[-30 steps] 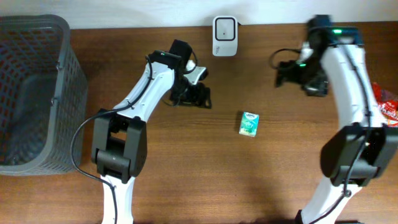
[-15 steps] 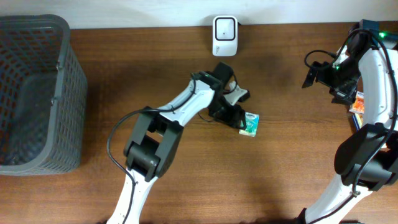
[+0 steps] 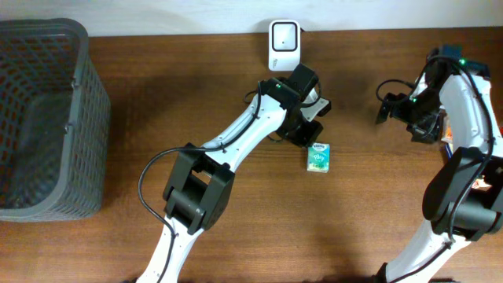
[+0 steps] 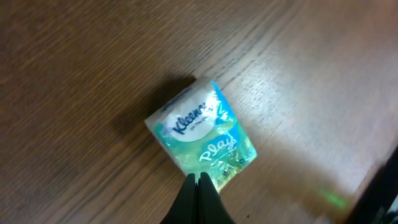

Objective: Scan the item barcode

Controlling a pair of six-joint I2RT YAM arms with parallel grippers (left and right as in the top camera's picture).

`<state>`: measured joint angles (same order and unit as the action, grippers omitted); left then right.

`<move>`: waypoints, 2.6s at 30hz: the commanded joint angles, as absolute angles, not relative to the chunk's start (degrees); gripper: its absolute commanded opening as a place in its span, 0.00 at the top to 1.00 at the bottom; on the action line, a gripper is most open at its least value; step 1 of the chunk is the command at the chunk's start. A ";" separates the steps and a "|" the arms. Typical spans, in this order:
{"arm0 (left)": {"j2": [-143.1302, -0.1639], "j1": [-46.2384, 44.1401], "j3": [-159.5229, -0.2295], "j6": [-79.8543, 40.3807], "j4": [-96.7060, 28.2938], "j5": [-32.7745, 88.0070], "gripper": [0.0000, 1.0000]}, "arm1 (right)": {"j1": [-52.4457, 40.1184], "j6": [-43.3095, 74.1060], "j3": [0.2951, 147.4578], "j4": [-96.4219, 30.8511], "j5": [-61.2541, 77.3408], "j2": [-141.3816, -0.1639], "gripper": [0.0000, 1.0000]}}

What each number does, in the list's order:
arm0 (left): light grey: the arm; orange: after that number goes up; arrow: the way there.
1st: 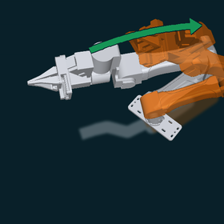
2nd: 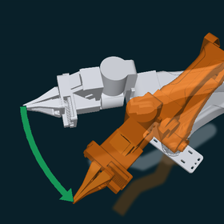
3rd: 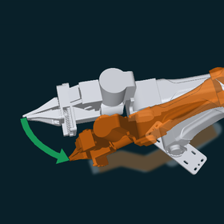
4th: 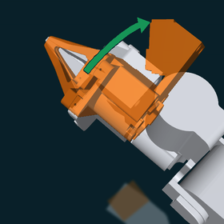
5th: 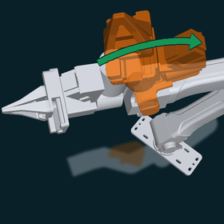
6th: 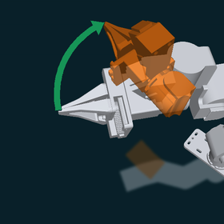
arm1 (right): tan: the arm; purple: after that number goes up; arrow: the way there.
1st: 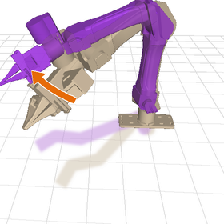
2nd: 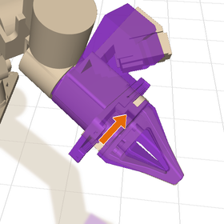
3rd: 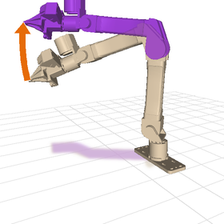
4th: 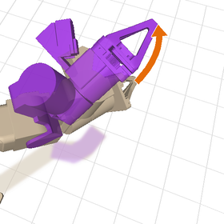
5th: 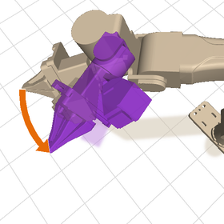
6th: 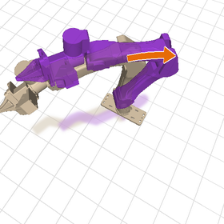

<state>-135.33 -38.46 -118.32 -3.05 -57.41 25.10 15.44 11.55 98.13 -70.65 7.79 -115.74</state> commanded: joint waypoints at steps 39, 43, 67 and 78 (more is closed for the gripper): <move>-141.12 -42.39 -109.73 -16.88 -51.03 -0.38 1.00 | 15.31 11.16 97.38 -69.95 7.05 -115.57 0.02; -142.56 -42.33 -109.73 -20.16 -51.68 -2.15 1.00 | 15.31 11.16 97.38 -69.93 7.05 -115.57 0.02; -142.69 -35.88 -148.44 -19.81 -84.68 -10.55 0.01 | 15.31 11.16 97.38 -69.93 7.05 -115.57 0.02; -139.98 -23.90 -162.47 -17.32 -96.73 -8.36 0.01 | 15.29 11.33 97.38 -64.55 7.84 -115.57 0.02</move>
